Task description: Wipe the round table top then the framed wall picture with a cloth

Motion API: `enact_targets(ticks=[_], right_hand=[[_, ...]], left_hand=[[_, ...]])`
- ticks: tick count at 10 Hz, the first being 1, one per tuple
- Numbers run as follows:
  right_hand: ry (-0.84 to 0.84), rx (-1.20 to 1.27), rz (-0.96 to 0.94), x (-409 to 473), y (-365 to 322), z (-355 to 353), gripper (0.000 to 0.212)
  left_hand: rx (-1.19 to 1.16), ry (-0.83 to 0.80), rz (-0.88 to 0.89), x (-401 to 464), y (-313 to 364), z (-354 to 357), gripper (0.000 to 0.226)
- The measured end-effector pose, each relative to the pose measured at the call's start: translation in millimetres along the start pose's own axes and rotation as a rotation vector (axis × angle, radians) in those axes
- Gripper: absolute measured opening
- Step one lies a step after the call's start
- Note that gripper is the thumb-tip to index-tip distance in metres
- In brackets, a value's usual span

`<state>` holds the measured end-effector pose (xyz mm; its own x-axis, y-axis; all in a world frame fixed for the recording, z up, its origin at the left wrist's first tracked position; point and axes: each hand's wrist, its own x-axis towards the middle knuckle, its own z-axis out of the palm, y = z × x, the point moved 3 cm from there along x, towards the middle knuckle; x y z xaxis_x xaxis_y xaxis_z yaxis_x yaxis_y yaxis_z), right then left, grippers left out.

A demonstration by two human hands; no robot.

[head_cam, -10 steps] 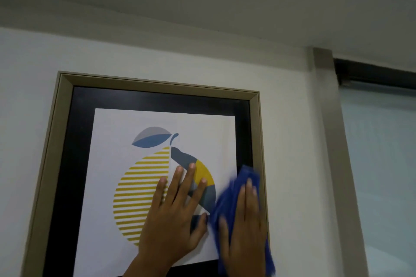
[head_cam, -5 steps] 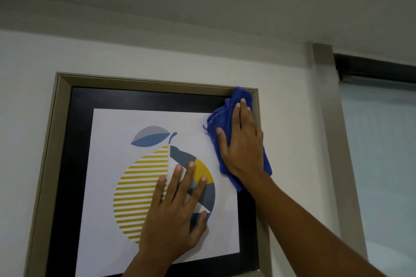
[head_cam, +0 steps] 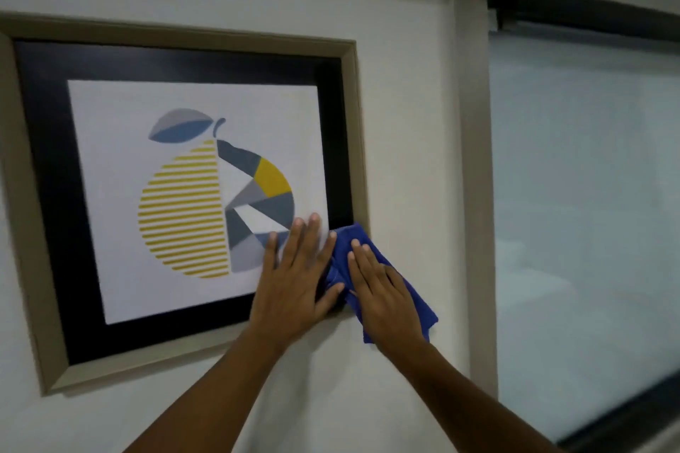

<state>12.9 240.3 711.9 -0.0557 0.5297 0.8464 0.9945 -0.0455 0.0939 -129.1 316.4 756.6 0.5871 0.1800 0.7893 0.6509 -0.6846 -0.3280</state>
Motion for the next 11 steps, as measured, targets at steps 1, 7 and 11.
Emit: enact_targets(ticks=[1,7,11], right_hand=[[-0.036,-0.001,0.014,-40,15,1,0.086],[-0.979,0.031,0.496,-709,71,79,0.073],[-1.357,0.063,0.708,-847,69,112,0.059]], left_hand=[[-0.081,-0.063,0.038,-13,41,25,0.074],[-0.774,-0.93,0.165,-489,514,268,0.066],[-0.676,-1.25,0.363,-595,616,299,0.063]])
